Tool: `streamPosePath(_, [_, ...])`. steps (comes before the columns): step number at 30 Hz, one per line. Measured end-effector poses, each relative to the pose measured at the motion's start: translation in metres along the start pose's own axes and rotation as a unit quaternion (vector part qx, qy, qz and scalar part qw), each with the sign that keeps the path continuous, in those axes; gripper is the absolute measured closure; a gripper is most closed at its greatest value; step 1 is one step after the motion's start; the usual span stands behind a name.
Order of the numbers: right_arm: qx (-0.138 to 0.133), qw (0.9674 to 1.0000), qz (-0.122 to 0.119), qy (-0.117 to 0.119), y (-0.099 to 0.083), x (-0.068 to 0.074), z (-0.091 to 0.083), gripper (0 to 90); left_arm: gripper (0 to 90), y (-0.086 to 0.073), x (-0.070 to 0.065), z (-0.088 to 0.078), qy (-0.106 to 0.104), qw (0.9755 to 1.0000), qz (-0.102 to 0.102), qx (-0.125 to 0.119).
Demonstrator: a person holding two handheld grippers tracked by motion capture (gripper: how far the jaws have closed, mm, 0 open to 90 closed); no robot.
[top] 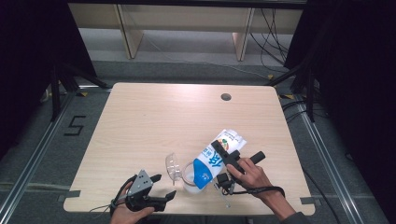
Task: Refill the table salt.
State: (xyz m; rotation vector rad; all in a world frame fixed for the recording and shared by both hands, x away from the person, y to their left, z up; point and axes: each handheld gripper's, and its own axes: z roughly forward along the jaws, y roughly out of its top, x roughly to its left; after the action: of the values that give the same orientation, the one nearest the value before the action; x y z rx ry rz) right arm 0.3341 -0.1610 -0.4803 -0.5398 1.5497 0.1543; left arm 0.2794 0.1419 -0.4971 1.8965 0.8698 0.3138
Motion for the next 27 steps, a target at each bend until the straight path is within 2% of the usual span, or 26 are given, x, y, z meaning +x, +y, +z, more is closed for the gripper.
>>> streamPosePath(2, [0.001, 1.0, 0.001, 0.002, 0.0, 0.0006, 0.0001, 60.7, 20.4, 0.0, 0.0001, 0.0001, -0.001, 1.0, 0.0, 0.0])
streamPosePath(4, [0.005, 0.9999, -0.014, 0.007, -0.0003, -0.0005, -0.0007, 61.0, 20.4, 0.0, 0.0, 0.0001, 0.0, 1.0, 0.0, -0.001])
streamPosePath(9, [0.003, 0.9999, -0.013, 0.005, -0.0002, -0.0005, -0.0004, 61.3, 20.4, 0.0, 0.0001, -0.0002, 0.0, 1.0, 0.0, 0.001])
streamPosePath(10, [0.0, 1.0, -0.005, 0.001, 0.0002, 0.0004, 0.0003, 61.3, 20.4, 0.0, 0.0, -0.0007, 0.002, 1.0, 0.001, 0.002])
streamPosePath(13, [0.004, 0.9998, -0.019, 0.009, 0.0002, -0.0002, -0.0001, 61.4, 20.4, -0.0001, 0.0005, -0.0003, -0.001, 1.0, -0.001, -0.001])
streamPosePath(15, [0.004, 0.9999, -0.013, 0.008, 0.0003, 0.0006, -0.0002, 61.5, 20.4, 0.0003, 0.0, -0.0006, 0.002, 1.0, 0.0, 0.002])
streamPosePath(16, [-0.002, 1.0, -0.001, 0.001, 0.0005, 0.0009, 0.0001, 61.8, 20.4, 0.0, 0.0, 0.0001, 0.0, 1.0, 0.0, 0.0])
streamPosePath(19, [0.003, 0.9999, -0.009, 0.004, -0.0004, 0.0001, 0.0001, 61.9, 20.4, 0.0, 0.0, -0.0005, 0.001, 1.0, 0.0, 0.001])
streamPosePath(20, [0.006, 0.9998, -0.015, 0.007, -0.0009, -0.0004, -0.0002, 61.9, 20.4, 0.0003, 0.0007, -0.0009, 0.002, 1.0, 0.006, 0.002])
streamPosePath(22, [0.001, 1.0, -0.007, 0.001, -0.0008, 0.0001, 0.0007, 61.9, 20.4, 0.0, 0.0001, -0.0001, 0.0, 1.0, 0.0, 0.0])
streamPosePath(27, [0.002, 1.0, -0.005, 0.002, -0.0003, 0.0007, 0.0003, 62.0, 20.4, 0.0001, 0.0002, -0.0003, -0.002, 1.0, 0.0, -0.001])
